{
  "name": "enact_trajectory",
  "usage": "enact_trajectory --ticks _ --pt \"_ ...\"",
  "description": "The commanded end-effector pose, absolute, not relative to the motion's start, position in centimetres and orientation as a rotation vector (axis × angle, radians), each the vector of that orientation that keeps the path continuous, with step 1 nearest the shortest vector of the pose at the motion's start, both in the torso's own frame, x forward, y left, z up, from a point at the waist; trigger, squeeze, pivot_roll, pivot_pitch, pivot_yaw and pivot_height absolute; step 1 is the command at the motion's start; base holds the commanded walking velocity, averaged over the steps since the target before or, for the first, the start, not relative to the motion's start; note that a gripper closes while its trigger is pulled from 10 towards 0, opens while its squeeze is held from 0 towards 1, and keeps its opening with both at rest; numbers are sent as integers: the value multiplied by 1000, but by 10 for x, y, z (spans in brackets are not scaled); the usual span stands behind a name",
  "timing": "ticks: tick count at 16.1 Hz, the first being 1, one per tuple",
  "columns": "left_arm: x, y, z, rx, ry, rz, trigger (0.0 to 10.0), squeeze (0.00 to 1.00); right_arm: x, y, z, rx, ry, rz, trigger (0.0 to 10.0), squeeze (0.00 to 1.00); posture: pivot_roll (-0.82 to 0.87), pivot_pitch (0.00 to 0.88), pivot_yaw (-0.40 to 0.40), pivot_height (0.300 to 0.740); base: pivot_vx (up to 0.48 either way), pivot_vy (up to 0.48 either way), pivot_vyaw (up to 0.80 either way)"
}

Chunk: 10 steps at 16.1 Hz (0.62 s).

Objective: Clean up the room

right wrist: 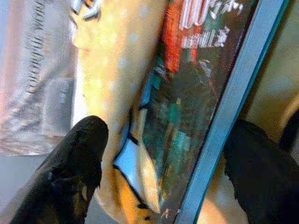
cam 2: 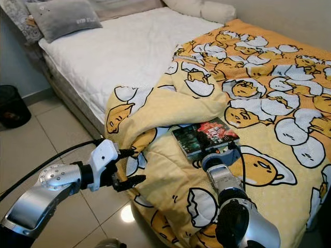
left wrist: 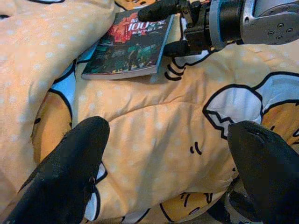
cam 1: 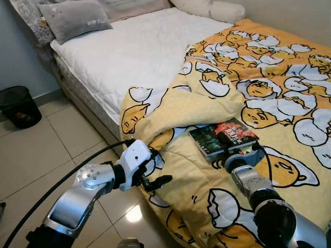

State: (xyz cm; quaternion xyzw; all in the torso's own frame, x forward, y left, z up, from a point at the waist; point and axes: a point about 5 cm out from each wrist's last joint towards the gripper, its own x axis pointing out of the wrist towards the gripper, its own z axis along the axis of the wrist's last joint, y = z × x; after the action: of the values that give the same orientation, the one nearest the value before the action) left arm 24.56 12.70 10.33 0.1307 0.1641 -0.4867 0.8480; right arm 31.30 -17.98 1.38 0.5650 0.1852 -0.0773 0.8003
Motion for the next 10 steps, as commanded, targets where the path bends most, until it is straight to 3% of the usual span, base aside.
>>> enact_trajectory --ticks 1,2,3,10 --pt "246 130 104 291 347 -1016 10000 929 315 -174 14 1183 436 -186 1961 0 249 0 24 740 0 0 0" --pt "246 130 105 296 348 -1013 10000 929 311 -173 7 1135 505 -265 2078 0 254 0 25 740 0 0 0" --pt "245 131 106 299 347 -1011 10000 929 310 -173 4 1125 529 -310 157 0 276 0 24 740 0 0 0" --pt "238 136 110 314 362 -994 10000 929 322 -165 17 1189 450 -302 0 0 331 12 35 740 0 0 0"
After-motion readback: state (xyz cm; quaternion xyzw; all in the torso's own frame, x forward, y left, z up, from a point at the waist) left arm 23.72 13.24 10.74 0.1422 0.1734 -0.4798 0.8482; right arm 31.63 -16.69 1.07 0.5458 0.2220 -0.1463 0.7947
